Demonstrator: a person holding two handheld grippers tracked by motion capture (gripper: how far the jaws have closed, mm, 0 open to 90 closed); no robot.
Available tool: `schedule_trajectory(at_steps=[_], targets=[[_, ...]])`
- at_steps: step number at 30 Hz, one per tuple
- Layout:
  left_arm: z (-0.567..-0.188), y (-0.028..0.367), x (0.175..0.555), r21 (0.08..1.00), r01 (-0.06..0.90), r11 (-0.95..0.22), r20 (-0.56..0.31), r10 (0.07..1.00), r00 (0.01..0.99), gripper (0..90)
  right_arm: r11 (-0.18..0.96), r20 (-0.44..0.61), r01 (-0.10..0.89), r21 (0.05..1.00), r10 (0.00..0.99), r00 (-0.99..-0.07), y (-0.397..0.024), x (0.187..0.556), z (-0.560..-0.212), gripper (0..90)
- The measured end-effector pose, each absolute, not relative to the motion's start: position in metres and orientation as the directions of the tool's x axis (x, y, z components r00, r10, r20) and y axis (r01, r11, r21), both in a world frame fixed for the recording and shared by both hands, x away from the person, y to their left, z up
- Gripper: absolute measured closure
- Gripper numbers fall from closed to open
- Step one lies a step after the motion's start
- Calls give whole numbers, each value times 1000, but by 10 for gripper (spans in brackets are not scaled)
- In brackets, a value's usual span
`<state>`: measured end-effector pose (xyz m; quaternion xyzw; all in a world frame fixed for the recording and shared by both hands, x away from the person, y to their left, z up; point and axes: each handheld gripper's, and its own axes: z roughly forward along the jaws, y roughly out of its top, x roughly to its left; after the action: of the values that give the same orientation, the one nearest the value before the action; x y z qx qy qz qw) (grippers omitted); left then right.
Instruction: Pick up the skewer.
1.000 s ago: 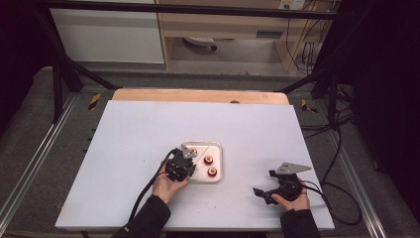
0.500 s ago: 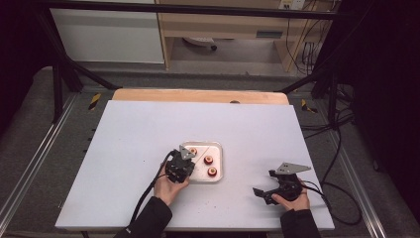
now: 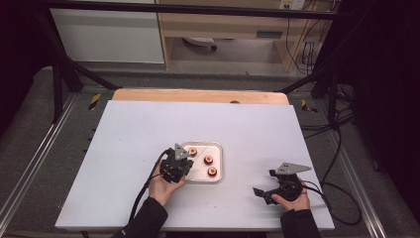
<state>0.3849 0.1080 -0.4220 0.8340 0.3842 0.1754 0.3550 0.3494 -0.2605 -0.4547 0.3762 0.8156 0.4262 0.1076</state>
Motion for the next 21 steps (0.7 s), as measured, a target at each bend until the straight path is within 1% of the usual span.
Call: schedule_trajectory(at_steps=[11, 13, 18, 21], targets=[[-412, 116, 376, 715, 487, -501, 25, 715, 699, 885, 418, 61, 487, 767, 708, -704, -246, 350, -446, 7], [-410, 117, 374, 712, 477, -516, 29, 700, 714, 885, 456, 15, 469, 757, 705, -709, -240, 350, -443, 11], [-407, 118, 369, 707, 457, -540, 34, 671, 741, 885, 499, -35, 440, 747, 690, -723, -233, 348, -439, 23], [-405, 117, 366, 703, 444, -555, 38, 653, 756, 885, 561, -106, 396, 727, 661, -743, -223, 346, -434, 26]])
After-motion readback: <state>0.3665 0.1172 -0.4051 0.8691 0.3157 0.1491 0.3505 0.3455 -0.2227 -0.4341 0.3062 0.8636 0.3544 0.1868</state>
